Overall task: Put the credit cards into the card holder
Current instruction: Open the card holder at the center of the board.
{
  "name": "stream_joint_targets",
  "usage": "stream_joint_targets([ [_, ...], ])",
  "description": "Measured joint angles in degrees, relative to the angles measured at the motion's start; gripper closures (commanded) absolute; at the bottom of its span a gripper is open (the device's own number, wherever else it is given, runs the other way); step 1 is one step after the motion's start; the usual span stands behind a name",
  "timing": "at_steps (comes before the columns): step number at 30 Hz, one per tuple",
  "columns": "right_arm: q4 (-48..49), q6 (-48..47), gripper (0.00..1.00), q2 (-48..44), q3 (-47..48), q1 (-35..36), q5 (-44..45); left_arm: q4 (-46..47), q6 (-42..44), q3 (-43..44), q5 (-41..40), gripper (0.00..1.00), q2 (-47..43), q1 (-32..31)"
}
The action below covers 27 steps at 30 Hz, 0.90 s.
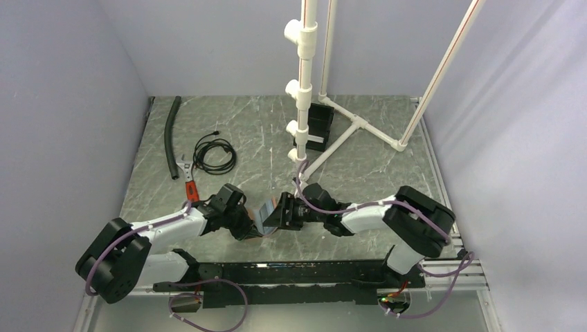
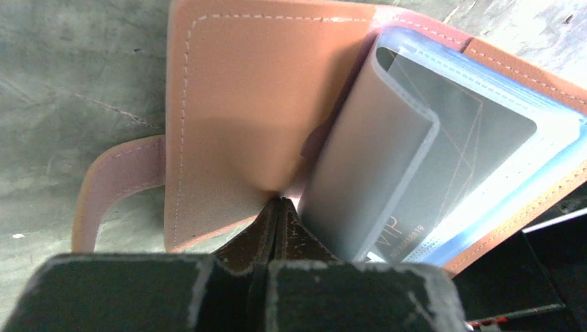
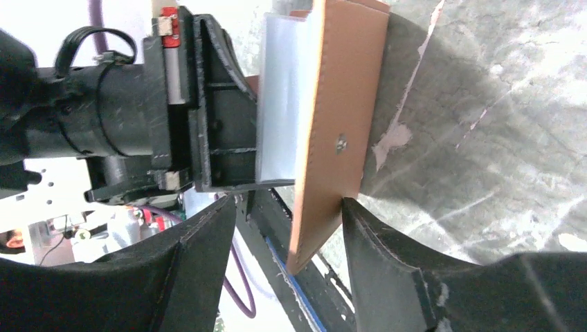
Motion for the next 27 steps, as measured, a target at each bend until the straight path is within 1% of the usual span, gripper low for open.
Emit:
stream_joint_targets([
  [4, -2.95, -1.42, 0.46, -4.35, -0.7, 0.0, 1.62, 0.22, 0.07, 0.0, 0.26, 1.0, 0.2, 0.02],
  [11, -7.06, -3.91, 0.55, -4.72, -0.48, 0.0, 3.87, 3.37, 0.04, 0.15, 2.1, 1.0, 2.45, -0.04],
  [20, -9.05, -5.6, 0.53, -7.26, -0.5, -0.48, 5.22, 4.94, 0.04, -0.33, 2.78, 1.0, 2.78, -0.02],
  [25, -8.98, -6.08, 0.57, -7.96, -0.5, -2.12, 5.14, 5.16, 0.04, -0.59, 2.73, 1.0, 2.38, -0.02],
  [27, -9.09, -6.32, 0.61, -7.93, -0.5, -2.62, 4.96, 5.49, 0.02, -0.92, 2.67, 1.0, 2.01, -0.04],
])
